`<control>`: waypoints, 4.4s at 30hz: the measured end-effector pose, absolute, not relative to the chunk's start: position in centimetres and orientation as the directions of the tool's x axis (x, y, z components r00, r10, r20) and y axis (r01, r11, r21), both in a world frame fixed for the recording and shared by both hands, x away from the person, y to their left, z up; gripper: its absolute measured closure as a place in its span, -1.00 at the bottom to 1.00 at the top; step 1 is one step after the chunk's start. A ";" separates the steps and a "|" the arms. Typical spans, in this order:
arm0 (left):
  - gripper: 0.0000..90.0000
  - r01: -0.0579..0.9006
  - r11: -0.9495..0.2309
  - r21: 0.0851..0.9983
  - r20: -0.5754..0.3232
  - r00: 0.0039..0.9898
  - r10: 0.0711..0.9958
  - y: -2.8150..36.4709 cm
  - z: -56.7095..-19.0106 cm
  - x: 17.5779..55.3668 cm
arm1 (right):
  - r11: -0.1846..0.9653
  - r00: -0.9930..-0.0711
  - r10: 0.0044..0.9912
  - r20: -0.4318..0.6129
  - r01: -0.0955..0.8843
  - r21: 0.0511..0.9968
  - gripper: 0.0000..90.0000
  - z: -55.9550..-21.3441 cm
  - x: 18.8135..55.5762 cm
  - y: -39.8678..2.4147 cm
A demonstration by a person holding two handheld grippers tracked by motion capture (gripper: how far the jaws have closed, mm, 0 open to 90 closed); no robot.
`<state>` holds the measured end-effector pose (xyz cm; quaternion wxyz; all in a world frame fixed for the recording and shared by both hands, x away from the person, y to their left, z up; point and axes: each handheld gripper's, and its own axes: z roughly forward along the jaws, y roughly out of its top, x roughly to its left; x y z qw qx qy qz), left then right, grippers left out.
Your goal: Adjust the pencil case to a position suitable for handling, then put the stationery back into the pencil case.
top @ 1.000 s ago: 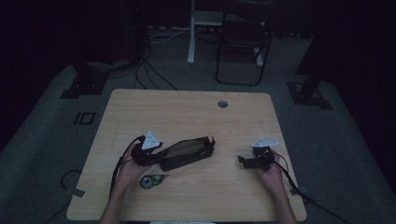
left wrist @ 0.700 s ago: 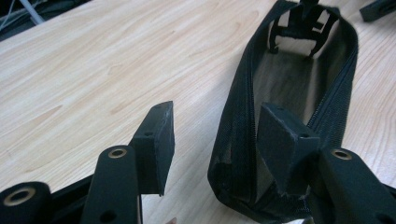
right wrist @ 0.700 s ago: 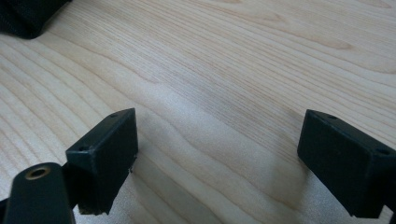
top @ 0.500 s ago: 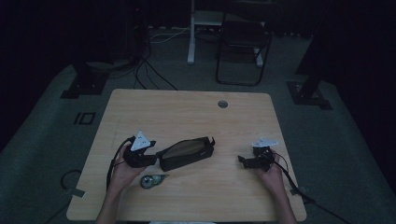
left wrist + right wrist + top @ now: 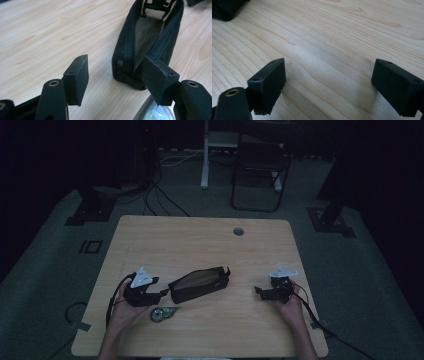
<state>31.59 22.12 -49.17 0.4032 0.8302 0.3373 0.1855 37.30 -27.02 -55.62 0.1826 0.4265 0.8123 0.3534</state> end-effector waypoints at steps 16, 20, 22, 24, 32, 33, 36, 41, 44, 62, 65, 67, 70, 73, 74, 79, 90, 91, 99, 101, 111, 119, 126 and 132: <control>-0.15 0.427 -0.422 0.799 0.007 0.696 0.718 23.6 -49.8 30.5 | 0.386 -0.569 0.822 0.005 0.564 0.730 -0.73 -55.6 37.3 -27.0; -0.18 0.418 -0.417 0.807 0.001 0.705 0.709 23.8 -50.0 30.1 | 0.386 -0.569 0.822 0.005 0.564 0.730 -0.73 -55.6 37.3 -27.0; -0.19 0.416 -0.414 0.810 -0.008 0.713 0.702 23.8 -50.1 30.0 | 0.386 -0.569 0.822 0.005 0.564 0.730 -0.73 -55.6 37.3 -27.0; -0.19 0.417 -0.412 0.810 -0.011 0.714 0.700 23.8 -50.1 29.9 | 0.386 -0.569 0.822 0.005 0.564 0.730 -0.73 -55.6 37.3 -27.0; -0.24 0.414 -0.430 0.802 -0.003 0.722 0.692 23.9 -50.5 29.3 | 0.388 -0.571 0.821 0.005 0.563 0.730 -0.73 -55.6 37.3 -27.0; -0.24 0.414 -0.430 0.802 -0.003 0.722 0.692 23.9 -50.5 29.3 | 0.388 -0.571 0.821 0.005 0.563 0.730 -0.73 -55.6 37.3 -27.0; -0.27 0.417 -0.436 0.798 0.000 0.723 0.691 23.9 -50.8 29.0 | 0.388 -0.571 0.821 0.005 0.563 0.730 -0.73 -55.6 37.3 -27.0; -0.31 0.424 -0.442 0.790 0.002 0.720 0.694 23.9 -51.3 28.8 | 0.388 -0.571 0.821 0.005 0.563 0.730 -0.73 -55.6 37.3 -27.0; -0.31 0.433 -0.442 0.786 -0.003 0.718 0.696 24.0 -51.4 28.6 | 0.388 -0.571 0.821 0.005 0.563 0.730 -0.73 -55.6 37.3 -27.0; -0.33 0.430 -0.465 0.774 -0.005 0.738 0.675 23.6 -52.2 27.6 | 0.388 -0.571 0.821 0.005 0.563 0.730 -0.73 -55.6 37.3 -27.0; -0.33 0.425 -0.468 0.775 0.003 0.739 0.674 23.6 -52.2 27.3 | 0.388 -0.571 0.821 0.005 0.563 0.730 -0.73 -55.6 37.3 -27.0; -0.33 0.423 -0.472 0.773 0.008 0.739 0.674 23.5 -52.3 27.2 | 0.388 -0.571 0.821 0.005 0.563 0.730 -0.73 -55.6 37.3 -27.0; -0.33 0.429 -0.481 0.765 0.007 0.741 0.671 23.5 -52.5 27.0 | 0.388 -0.571 0.821 0.005 0.563 0.730 -0.73 -55.6 37.3 -27.0; -0.33 0.430 -0.486 0.761 0.007 0.744 0.669 23.6 -52.7 26.8 | 0.388 -0.571 0.821 0.005 0.563 0.730 -0.73 -55.6 37.3 -27.0; -0.33 0.430 -0.486 0.761 0.007 0.744 0.669 23.6 -52.7 26.8 | 0.388 -0.571 0.821 0.005 0.563 0.730 -0.73 -55.6 37.3 -27.0; -0.31 0.427 -0.502 0.752 0.012 0.753 0.658 23.5 -53.2 26.5 | 0.388 -0.571 0.821 0.005 0.563 0.730 -0.73 -55.6 37.3 -27.0; -0.32 0.434 -0.542 0.720 0.013 0.772 0.636 23.1 -54.3 26.5 | 0.388 -0.571 0.821 0.005 0.563 0.730 -0.73 -55.6 37.3 -27.0; -0.32 0.435 -0.543 0.718 0.013 0.772 0.635 23.0 -54.3 26.5 | 0.388 -0.571 0.821 0.005 0.563 0.730 -0.73 -55.6 37.3 -27.0; -0.29 0.440 -0.564 0.699 0.016 0.779 0.627 22.8 -54.7 26.5 | 0.388 -0.571 0.821 0.005 0.563 0.730 -0.73 -55.6 37.3 -27.0; -0.28 0.439 -0.567 0.697 0.018 0.780 0.626 22.8 -54.7 26.4 | 0.388 -0.571 0.821 0.005 0.563 0.730 -0.73 -55.6 37.3 -27.0; -0.28 0.435 -0.572 0.695 0.026 0.780 0.626 22.7 -54.6 26.0 | 0.388 -0.572 0.821 0.005 0.563 0.730 -0.73 -55.6 37.3 -27.0; -0.14 0.430 -0.568 0.701 0.028 0.780 0.626 23.1 -54.6 25.3 | 0.388 -0.571 0.821 0.005 0.563 0.730 -0.73 -55.6 37.3 -27.0; -0.24 0.416 -0.576 0.703 0.039 0.787 0.616 22.3 -54.7 25.6 | 0.388 -0.571 0.821 0.005 0.563 0.730 -0.73 -55.6 37.3 -27.0; -0.11 0.413 -0.577 0.704 0.022 0.800 0.599 22.3 -54.7 25.6 | 0.388 -0.571 0.821 0.005 0.563 0.730 -0.73 -55.6 37.3 -27.0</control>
